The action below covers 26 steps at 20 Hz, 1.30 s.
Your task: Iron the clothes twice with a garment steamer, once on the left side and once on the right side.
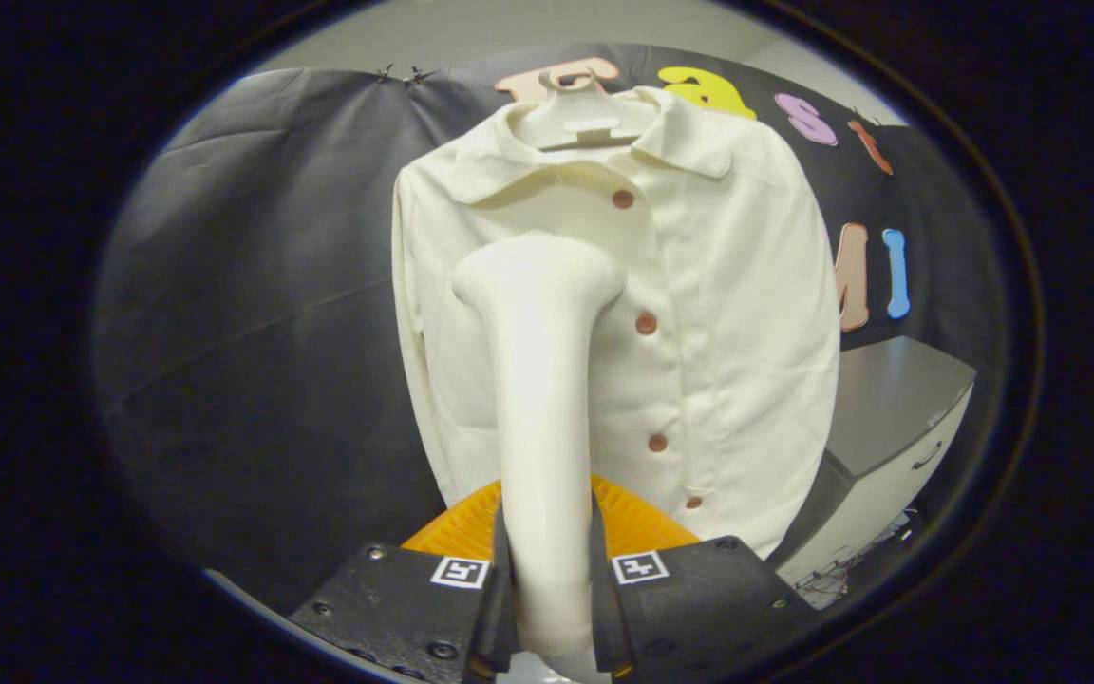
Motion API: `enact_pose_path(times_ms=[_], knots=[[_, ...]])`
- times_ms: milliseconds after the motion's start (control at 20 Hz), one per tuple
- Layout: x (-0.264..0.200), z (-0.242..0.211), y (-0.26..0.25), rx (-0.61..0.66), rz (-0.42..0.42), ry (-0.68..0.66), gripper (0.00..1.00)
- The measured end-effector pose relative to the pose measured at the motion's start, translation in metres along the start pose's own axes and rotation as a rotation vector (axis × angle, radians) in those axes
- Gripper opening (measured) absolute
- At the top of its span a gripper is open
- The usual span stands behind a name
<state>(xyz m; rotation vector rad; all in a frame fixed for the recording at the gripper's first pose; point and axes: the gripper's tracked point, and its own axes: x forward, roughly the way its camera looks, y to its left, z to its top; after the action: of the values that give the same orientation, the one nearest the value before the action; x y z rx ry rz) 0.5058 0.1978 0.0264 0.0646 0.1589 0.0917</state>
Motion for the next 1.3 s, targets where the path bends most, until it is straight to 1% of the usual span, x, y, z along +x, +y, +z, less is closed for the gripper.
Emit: enact_pose_path(times_ms=[300,450,950,1300], knots=[[0.028,-0.032,-0.004,-0.015,0.013,0.074,0.33],[0.042,-0.067,-0.007,-0.019,0.022,0.139,0.33],[0.05,-0.195,-0.019,0.014,0.026,0.364,0.33],[0.037,-0.238,-0.011,0.039,0.042,0.483,0.34]])
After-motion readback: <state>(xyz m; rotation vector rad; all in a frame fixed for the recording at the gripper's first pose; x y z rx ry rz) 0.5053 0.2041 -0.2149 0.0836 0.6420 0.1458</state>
